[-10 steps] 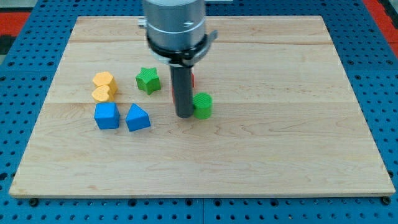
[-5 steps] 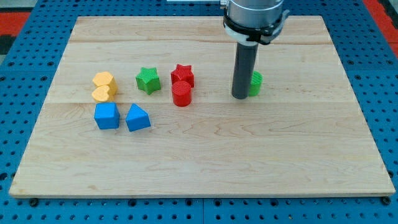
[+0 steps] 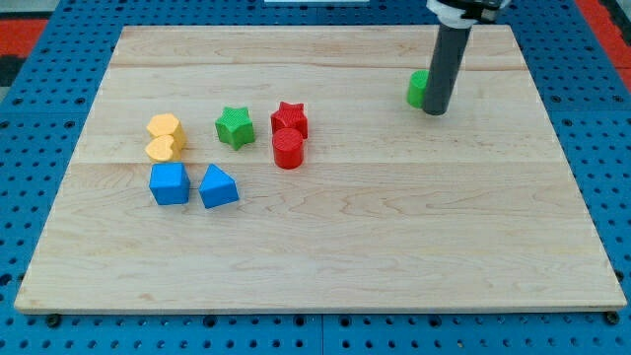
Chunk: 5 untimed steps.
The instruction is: Slide the green circle towards the top right corner
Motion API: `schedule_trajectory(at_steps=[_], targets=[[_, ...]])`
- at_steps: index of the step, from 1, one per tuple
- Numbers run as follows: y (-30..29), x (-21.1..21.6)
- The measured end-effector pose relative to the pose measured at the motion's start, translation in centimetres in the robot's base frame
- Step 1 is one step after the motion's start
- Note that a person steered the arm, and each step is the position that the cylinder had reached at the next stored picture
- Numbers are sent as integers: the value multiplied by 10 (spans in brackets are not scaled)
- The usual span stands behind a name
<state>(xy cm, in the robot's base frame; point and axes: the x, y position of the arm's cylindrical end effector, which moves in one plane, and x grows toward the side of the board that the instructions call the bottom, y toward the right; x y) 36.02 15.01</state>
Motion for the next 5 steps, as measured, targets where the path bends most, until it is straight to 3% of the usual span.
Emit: schedule_trajectory(at_steps=[5], targets=[[24,1]])
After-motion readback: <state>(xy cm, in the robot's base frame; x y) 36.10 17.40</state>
